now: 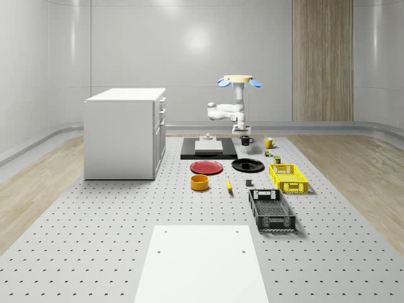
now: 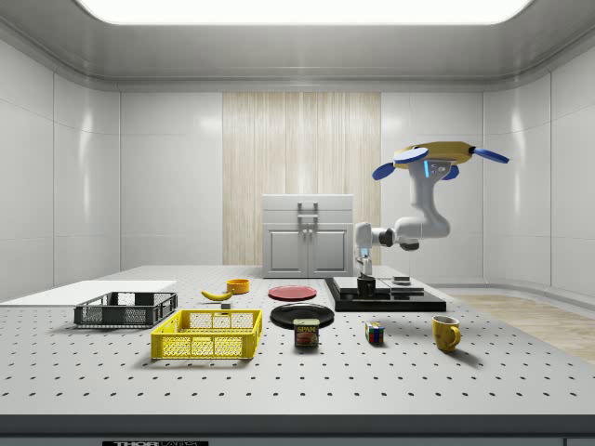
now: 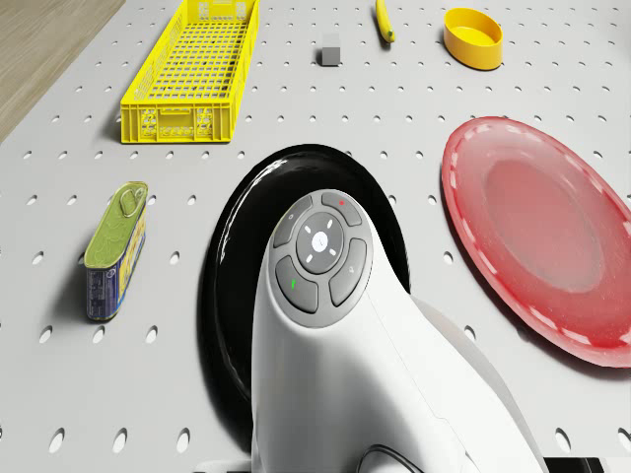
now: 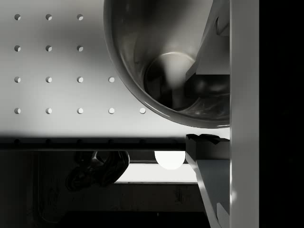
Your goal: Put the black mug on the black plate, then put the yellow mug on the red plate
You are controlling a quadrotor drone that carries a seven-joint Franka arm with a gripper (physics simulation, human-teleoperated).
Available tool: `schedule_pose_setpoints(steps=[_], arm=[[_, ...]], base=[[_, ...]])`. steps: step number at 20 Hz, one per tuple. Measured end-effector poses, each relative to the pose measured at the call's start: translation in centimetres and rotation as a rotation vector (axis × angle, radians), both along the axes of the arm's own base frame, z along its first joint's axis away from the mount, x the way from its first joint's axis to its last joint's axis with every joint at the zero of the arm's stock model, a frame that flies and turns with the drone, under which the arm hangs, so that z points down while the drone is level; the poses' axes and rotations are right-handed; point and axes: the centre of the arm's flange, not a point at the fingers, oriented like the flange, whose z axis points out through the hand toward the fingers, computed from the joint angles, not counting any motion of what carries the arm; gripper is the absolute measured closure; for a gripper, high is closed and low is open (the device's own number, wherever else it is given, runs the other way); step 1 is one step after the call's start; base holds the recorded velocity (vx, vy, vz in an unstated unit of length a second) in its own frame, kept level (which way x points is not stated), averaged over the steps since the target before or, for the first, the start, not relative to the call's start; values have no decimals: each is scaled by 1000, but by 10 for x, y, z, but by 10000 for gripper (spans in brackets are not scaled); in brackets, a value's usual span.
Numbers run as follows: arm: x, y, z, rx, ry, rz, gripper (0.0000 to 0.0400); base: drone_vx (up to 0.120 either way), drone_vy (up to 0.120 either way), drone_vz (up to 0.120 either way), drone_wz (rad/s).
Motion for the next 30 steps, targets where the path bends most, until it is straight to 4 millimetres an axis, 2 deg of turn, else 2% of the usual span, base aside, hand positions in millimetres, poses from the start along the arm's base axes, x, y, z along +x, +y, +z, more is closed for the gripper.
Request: schedule_pose_setpoints(steps=[7, 28, 30], arm=[[0, 0, 0, 0, 0, 0, 290], [0, 0, 0, 0, 0, 0, 290], [0, 0, 0, 0, 0, 0, 290]], base=[[120, -34, 0, 0], [120, 0, 0, 0], [120, 0, -120, 0]])
